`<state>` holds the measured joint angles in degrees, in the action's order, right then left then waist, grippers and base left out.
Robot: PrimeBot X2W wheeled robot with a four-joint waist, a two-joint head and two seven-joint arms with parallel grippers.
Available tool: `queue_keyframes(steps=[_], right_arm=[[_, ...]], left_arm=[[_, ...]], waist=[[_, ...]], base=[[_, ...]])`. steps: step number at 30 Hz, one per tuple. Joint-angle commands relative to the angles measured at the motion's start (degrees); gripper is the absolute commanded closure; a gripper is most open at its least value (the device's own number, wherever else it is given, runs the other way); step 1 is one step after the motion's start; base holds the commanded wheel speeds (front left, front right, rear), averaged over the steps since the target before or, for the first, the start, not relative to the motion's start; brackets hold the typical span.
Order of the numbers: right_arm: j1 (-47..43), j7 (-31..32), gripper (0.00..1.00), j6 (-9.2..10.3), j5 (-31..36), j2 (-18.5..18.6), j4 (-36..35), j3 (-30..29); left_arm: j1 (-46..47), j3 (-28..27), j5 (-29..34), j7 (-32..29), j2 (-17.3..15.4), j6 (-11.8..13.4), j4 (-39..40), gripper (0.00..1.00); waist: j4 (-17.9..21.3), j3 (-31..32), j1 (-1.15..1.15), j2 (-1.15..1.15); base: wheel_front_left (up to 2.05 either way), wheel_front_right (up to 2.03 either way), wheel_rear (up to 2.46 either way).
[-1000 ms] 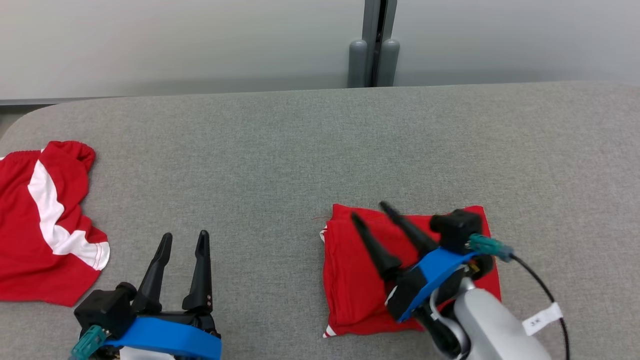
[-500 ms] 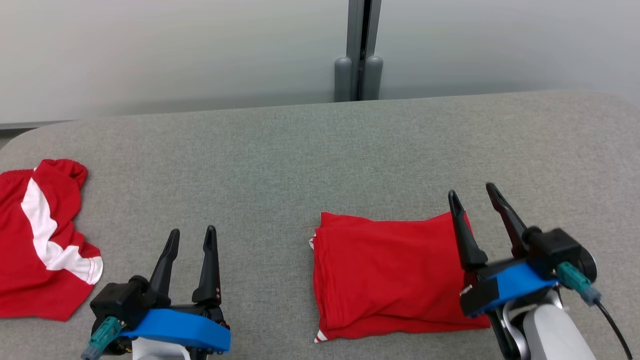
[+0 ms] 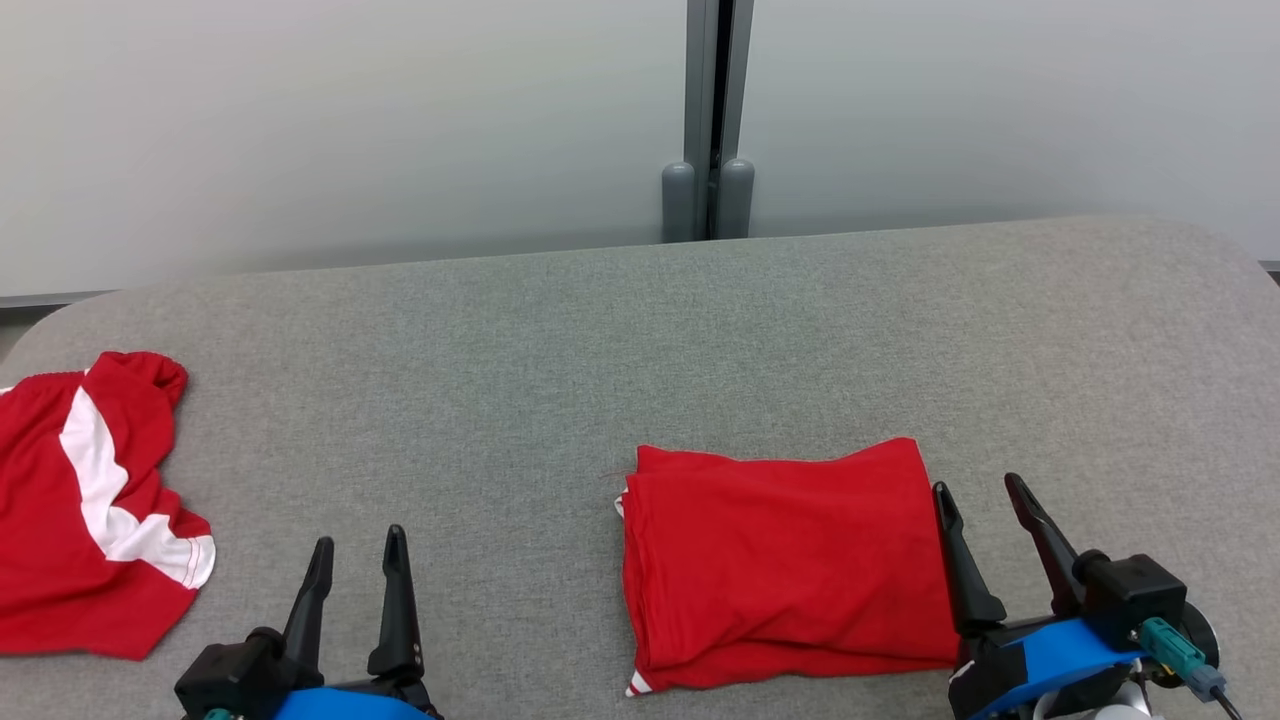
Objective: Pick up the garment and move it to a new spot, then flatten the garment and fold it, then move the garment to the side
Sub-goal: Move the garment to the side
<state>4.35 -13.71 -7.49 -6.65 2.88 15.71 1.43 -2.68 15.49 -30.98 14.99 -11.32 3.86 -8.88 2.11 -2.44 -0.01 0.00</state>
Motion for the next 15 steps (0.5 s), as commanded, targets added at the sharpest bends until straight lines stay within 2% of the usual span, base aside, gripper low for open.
queue_keyframes(steps=[1,15], right_arm=[[-0.62,-0.28,0.00,-0.01,-0.57,0.02,0.32,-0.05],[1.14,-0.58,0.00,-0.01,-1.14,0.02,3.49,0.80]], left_arm=[[-0.70,-0.68,0.72,0.26,0.44,-0.75,-0.34,0.00],[-0.20,-3.31,4.49,0.27,2.89,-3.76,-2.57,0.00]], waist=[[-0.13,0.06,0.01,0.00],[-0.71,-0.60,0.01,0.00]], base=[[0.00,0.00,0.00],[0.00,0.00,0.00]])
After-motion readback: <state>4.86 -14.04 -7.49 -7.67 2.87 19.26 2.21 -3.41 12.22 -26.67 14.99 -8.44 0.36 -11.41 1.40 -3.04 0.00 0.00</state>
